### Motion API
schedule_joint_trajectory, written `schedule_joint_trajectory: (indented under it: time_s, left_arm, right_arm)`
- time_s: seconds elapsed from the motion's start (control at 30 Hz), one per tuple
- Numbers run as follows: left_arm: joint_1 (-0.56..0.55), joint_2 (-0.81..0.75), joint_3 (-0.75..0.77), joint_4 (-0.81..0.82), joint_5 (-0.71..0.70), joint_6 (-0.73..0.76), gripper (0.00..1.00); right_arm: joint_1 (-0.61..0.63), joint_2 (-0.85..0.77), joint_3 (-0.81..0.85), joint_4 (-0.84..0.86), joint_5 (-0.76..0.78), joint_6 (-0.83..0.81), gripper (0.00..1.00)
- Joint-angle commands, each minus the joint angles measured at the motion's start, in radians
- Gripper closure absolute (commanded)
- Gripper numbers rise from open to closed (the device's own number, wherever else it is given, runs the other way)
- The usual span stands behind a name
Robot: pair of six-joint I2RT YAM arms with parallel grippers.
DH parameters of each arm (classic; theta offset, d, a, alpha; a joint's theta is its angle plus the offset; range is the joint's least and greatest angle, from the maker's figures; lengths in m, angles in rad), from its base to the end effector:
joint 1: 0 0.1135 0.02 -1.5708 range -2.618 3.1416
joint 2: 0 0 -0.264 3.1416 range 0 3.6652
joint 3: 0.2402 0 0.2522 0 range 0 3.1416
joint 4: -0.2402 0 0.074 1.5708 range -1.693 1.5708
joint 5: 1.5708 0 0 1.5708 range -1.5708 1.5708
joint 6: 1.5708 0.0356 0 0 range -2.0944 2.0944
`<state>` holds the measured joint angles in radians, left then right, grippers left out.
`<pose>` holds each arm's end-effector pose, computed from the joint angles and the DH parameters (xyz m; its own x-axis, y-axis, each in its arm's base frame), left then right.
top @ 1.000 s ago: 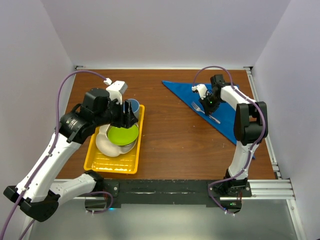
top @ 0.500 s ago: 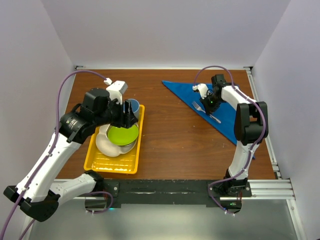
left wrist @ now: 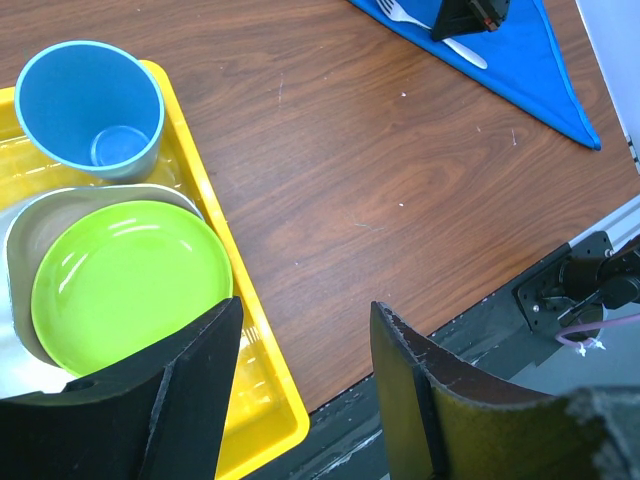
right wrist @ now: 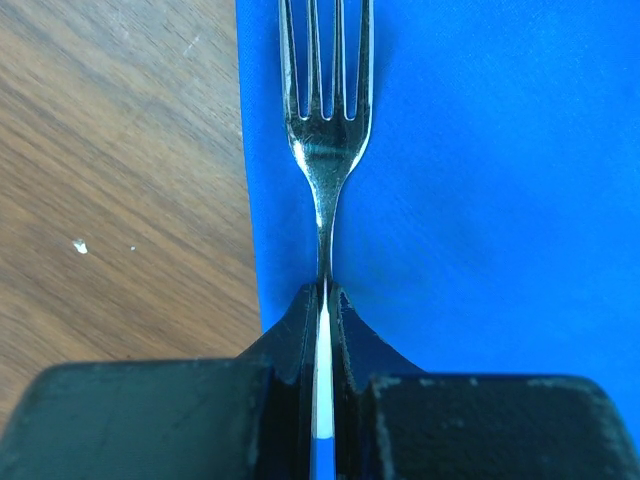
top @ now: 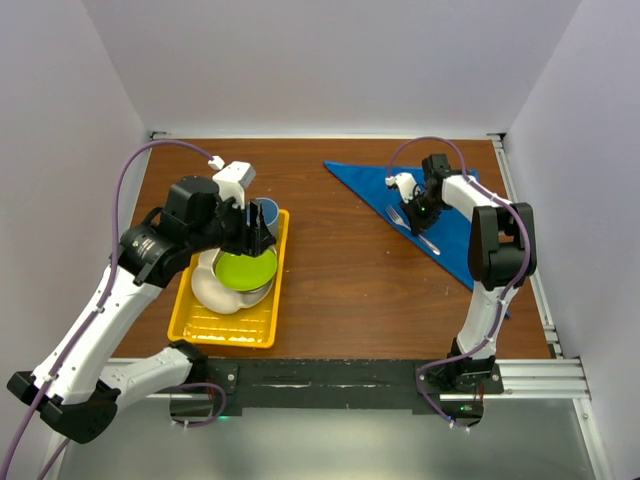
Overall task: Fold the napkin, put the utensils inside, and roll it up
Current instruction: Place the utensil onto the napkin
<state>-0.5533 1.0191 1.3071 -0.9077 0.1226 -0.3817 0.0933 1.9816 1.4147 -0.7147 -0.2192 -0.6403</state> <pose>0.1581 -0.1027 0.4019 -0.6844 -0.0118 -0.7290 0.3786 0.8488 -0.3691 0.3929 0.0445 0.1704 -0.6741 -0.6488 -0.3532 -0.6926 0.7214 -0.0033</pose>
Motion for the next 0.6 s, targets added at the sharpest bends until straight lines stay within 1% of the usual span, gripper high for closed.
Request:
schedule_joint_trajectory:
  time_s: [0.0, 0.17, 0.23, 0.3, 0.33, 0.4, 0.43, 0.47, 0.53, 0.57]
  left_arm:
    - [-0.004, -0.013, 0.035, 0.01, -0.001, 0.017, 0.41]
    - [-0.005, -0.013, 0.035, 0.012, -0.001, 0.018, 0.41]
    - [-0.004, -0.013, 0.035, 0.013, 0.0, 0.017, 0.41]
    - [-0.004, -0.013, 0.035, 0.013, 0.002, 0.018, 0.41]
    - [-0.004, -0.014, 0.035, 0.012, 0.002, 0.015, 0.41]
    - [-0.005, -0.011, 0.04, 0.012, 0.006, 0.012, 0.41]
    - [-0.004, -0.008, 0.049, 0.006, 0.012, 0.007, 0.41]
    - [-0.004, -0.008, 0.053, 0.006, 0.02, 0.004, 0.41]
    - [-0.004, -0.02, 0.041, 0.019, 0.043, -0.008, 0.41]
    - [-0.004, -0.028, 0.029, 0.032, 0.054, -0.016, 0.41]
  right_arm:
    - [-0.004, 0.005, -0.017, 0.021, 0.023, 0.022, 1.0]
    - [-0.004, 0.002, -0.013, 0.027, 0.037, 0.028, 0.96]
    - [-0.003, 0.005, -0.005, 0.026, 0.047, 0.033, 0.93]
    - [-0.004, -0.001, 0.0, 0.027, 0.061, 0.044, 0.88]
    - [-0.003, -0.007, 0.01, 0.026, 0.082, 0.05, 0.8]
    - [0.0, -0.024, 0.035, -0.003, 0.113, 0.102, 0.72]
    - [0.005, -0.045, 0.08, -0.026, 0.144, 0.125, 0.66]
    - [0.006, -0.062, 0.102, -0.061, 0.177, 0.192, 0.63]
    - [0.014, -0.128, 0.151, -0.086, 0.205, 0.266, 0.58]
    - [0.014, -0.151, 0.161, -0.101, 0.208, 0.322, 0.5]
